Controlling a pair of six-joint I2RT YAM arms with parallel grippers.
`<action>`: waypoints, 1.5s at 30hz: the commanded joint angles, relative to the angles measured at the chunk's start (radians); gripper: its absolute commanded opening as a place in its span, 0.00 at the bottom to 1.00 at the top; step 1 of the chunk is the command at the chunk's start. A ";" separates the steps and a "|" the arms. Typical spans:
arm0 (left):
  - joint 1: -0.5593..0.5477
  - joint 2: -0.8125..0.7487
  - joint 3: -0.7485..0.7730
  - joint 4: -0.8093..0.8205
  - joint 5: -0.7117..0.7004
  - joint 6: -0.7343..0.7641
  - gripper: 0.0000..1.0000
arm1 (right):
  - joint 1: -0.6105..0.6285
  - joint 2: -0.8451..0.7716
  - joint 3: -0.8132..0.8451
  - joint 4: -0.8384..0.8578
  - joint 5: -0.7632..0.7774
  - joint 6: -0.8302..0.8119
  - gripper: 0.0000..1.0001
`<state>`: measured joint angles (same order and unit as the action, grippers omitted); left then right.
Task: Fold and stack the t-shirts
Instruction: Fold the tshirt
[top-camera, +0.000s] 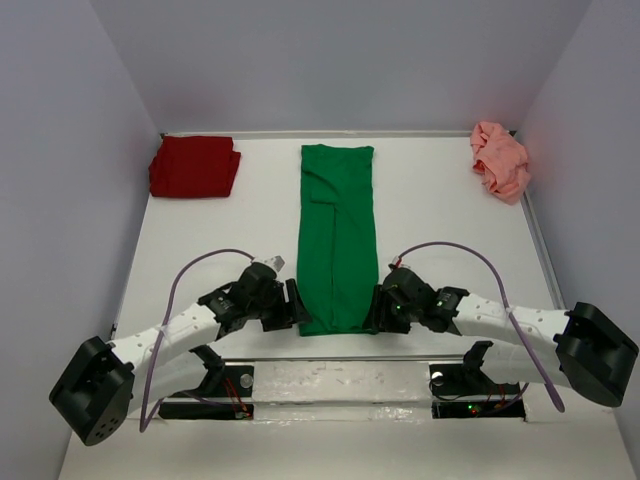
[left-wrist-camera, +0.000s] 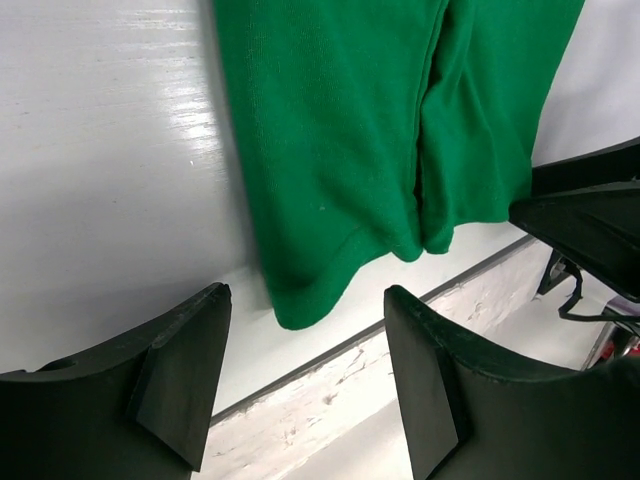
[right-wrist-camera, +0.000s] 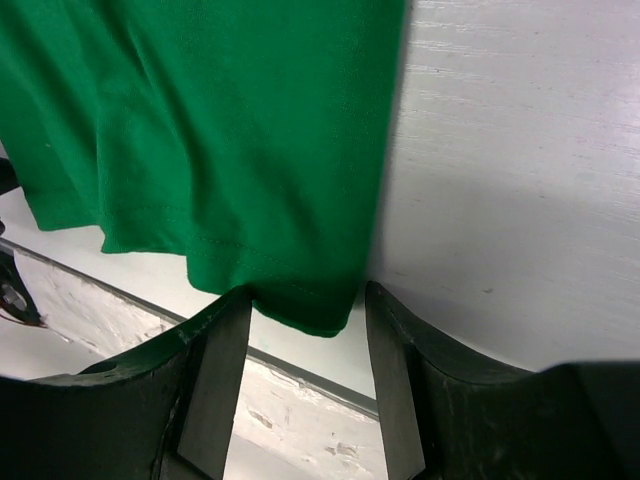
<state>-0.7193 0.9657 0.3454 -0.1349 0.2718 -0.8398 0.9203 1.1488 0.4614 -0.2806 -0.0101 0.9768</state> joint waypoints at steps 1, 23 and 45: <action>-0.008 0.025 -0.011 0.046 0.030 -0.008 0.71 | 0.011 -0.003 0.003 -0.008 0.036 0.010 0.55; -0.060 0.120 -0.040 0.089 0.043 -0.028 0.36 | 0.011 0.045 0.039 -0.046 0.078 0.023 0.54; -0.065 0.148 -0.031 0.097 0.035 -0.008 0.00 | 0.011 0.012 -0.006 -0.045 0.091 0.068 0.29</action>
<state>-0.7780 1.1023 0.3199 -0.0261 0.3119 -0.8722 0.9245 1.1622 0.4641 -0.3134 0.0387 1.0267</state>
